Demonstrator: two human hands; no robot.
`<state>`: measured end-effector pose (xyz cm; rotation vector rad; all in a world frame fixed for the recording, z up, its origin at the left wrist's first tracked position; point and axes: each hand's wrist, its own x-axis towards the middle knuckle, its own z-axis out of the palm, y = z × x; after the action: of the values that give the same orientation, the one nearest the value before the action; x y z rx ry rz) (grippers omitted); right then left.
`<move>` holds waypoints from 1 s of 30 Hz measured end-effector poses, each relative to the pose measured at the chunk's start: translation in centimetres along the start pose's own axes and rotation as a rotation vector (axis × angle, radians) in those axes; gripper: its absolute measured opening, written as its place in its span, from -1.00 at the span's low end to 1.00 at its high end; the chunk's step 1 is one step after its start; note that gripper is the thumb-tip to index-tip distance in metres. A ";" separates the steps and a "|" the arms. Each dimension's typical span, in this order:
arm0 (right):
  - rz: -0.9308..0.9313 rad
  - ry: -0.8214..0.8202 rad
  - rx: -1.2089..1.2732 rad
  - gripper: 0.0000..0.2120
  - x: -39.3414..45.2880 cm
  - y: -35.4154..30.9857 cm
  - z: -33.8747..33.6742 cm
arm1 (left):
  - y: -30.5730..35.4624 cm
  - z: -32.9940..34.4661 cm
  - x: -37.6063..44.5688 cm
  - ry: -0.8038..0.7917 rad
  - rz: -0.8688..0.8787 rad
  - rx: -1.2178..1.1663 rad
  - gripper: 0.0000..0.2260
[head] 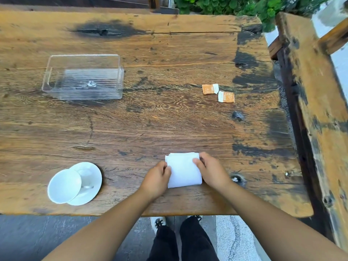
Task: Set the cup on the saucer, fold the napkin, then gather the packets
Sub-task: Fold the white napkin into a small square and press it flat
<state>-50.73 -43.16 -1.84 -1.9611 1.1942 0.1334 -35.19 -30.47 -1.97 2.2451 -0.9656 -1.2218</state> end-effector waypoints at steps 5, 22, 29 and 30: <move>0.076 0.114 -0.246 -0.74 2.5 -0.5 1.6 | 0.7 0.6 2.2 0.087 -0.111 0.133 -0.80; -0.435 0.043 -0.807 -0.45 -0.1 0.9 3.4 | -2.0 1.6 2.2 0.124 0.500 0.890 -0.46; -0.369 0.012 -0.802 -0.43 -0.5 0.5 3.9 | -2.8 1.1 2.9 0.012 0.493 0.976 -0.40; -0.364 0.012 -0.802 -0.42 -0.8 0.0 4.2 | -3.2 0.8 2.4 0.006 0.486 0.980 -0.41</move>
<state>-49.88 -39.71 -4.18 -2.8410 0.8205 0.4659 -33.77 -30.12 -5.76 2.3601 -2.2996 -0.5484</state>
